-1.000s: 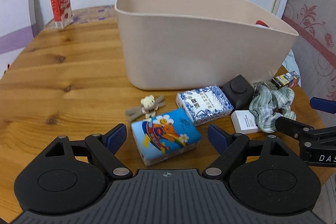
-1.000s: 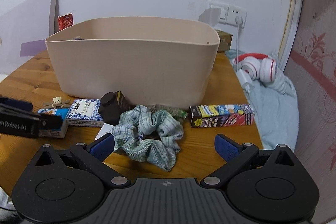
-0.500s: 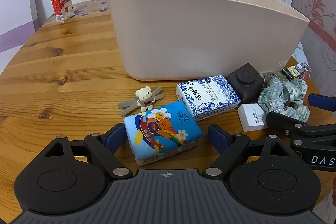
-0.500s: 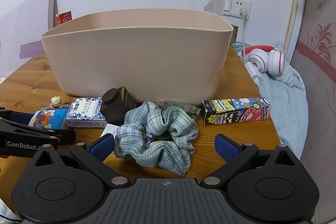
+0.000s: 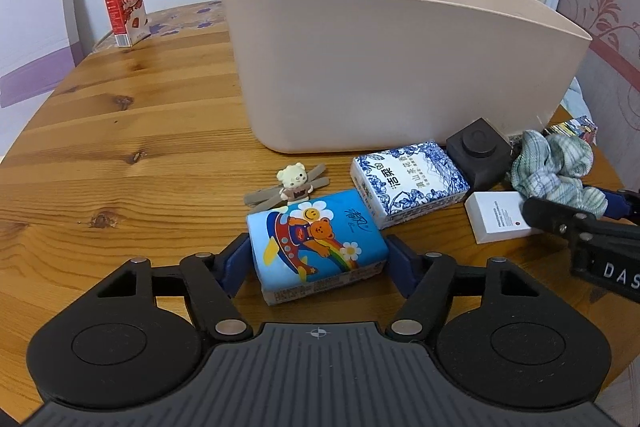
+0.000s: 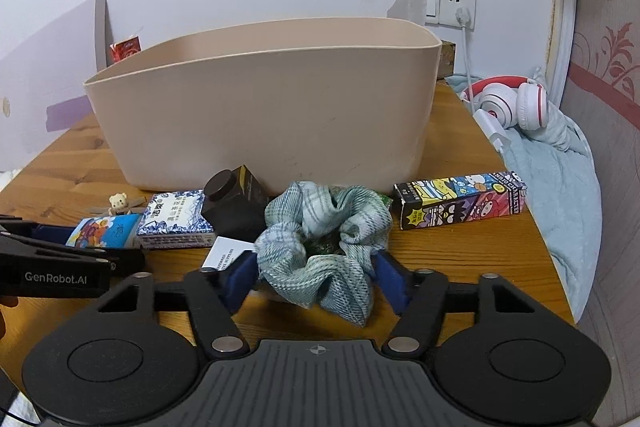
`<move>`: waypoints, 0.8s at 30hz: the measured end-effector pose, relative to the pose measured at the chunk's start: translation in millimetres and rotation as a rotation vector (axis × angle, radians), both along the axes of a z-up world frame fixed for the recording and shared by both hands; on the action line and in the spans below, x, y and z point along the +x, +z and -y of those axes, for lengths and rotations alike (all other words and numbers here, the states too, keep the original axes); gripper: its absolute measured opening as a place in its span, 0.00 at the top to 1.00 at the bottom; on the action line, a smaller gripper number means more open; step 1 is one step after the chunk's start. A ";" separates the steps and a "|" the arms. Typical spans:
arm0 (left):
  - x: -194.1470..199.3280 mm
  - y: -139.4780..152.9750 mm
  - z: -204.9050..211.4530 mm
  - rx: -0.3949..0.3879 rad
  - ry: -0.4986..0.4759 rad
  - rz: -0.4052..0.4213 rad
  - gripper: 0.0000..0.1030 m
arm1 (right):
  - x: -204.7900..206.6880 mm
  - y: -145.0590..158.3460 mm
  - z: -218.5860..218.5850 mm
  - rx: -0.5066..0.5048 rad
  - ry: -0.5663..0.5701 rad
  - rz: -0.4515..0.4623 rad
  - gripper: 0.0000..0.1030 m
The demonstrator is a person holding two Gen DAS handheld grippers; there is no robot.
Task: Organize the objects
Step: 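Grasp the blue cartoon tissue pack with the left tool while the right tool grasps the green checked cloth, then carry the tissue pack and cloth over the basket and release both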
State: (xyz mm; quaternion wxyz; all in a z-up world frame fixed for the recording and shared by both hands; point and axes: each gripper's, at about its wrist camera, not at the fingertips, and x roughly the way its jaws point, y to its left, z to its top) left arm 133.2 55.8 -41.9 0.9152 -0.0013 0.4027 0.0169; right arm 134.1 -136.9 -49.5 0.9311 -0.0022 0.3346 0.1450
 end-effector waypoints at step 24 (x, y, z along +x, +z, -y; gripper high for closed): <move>-20.4 44.0 -15.7 -0.017 -0.012 0.096 0.32 | -28.3 37.0 3.5 0.028 0.040 0.082 0.74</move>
